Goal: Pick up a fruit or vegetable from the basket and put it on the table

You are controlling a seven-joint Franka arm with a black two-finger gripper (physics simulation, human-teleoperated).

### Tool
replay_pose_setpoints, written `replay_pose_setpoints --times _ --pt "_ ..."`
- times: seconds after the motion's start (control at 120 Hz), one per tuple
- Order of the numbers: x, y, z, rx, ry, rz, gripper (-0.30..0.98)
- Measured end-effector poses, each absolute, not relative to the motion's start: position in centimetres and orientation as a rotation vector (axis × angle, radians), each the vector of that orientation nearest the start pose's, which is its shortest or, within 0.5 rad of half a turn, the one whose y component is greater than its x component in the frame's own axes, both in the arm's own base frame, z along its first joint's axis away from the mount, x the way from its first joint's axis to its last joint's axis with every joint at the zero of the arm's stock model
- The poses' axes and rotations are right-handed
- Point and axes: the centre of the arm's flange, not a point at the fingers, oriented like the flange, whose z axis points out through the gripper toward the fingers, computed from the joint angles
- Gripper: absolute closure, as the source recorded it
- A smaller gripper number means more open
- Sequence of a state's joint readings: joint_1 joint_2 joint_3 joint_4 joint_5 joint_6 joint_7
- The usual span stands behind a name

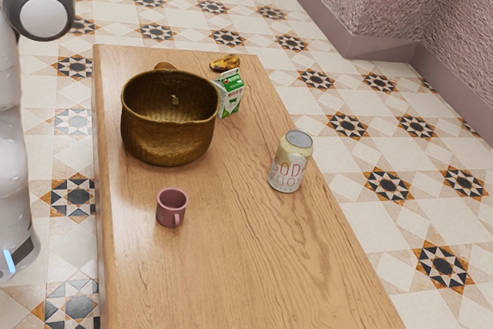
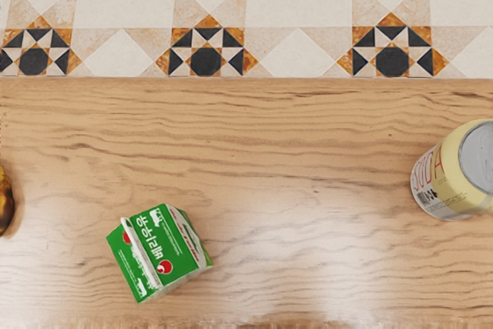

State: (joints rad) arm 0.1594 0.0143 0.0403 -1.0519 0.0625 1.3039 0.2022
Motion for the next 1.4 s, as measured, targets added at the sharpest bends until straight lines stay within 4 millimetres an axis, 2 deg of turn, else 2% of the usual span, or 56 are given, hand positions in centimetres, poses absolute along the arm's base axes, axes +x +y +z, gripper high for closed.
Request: replay_pose_setpoints --times 0.225,0.325,0.417,0.525,0.558,0.592,0.683,0.75,0.808,0.875,1.025,1.075,1.142,1.208,1.325,1.4 --pt "48.6 8.4 81.4 -3.038 0.060 -0.252 0.00" --pt "49.5 7.9 78.9 -3.098 0.011 -0.159 0.00" --pt "50.5 8.5 76.9 -3.135 -0.178 -0.088 0.00" --pt "50.6 10.7 76.0 -3.115 -0.497 -0.053 0.00" --pt "50.8 11.4 74.9 -3.100 -0.590 -0.020 0.00" --pt "50.3 11.9 73.7 -3.085 -0.673 0.015 0.00" --pt "46.5 11.7 71.0 -3.057 -0.862 0.034 0.00" --pt "44.9 10.5 70.2 -3.041 -0.973 -0.006 0.00" --pt "43.4 10.3 69.5 -3.017 -1.095 -0.043 0.00" --pt "43.1 10.4 68.9 -2.976 -1.205 -0.081 0.00" --pt "42.9 10.1 68.1 -2.884 -1.334 -0.146 0.00" --pt "42.0 9.8 67.6 -2.868 -1.380 -0.152 0.00" --pt "40.1 10.5 67.1 -2.855 -1.490 -0.157 0.00" --pt "39.7 10.9 66.2 -2.840 -1.579 -0.138 0.00" --pt "39.8 10.8 63.4 -2.812 -1.717 -0.060 0.00" --pt "38.7 10.6 63.0 -2.791 -1.804 -0.052 0.00"
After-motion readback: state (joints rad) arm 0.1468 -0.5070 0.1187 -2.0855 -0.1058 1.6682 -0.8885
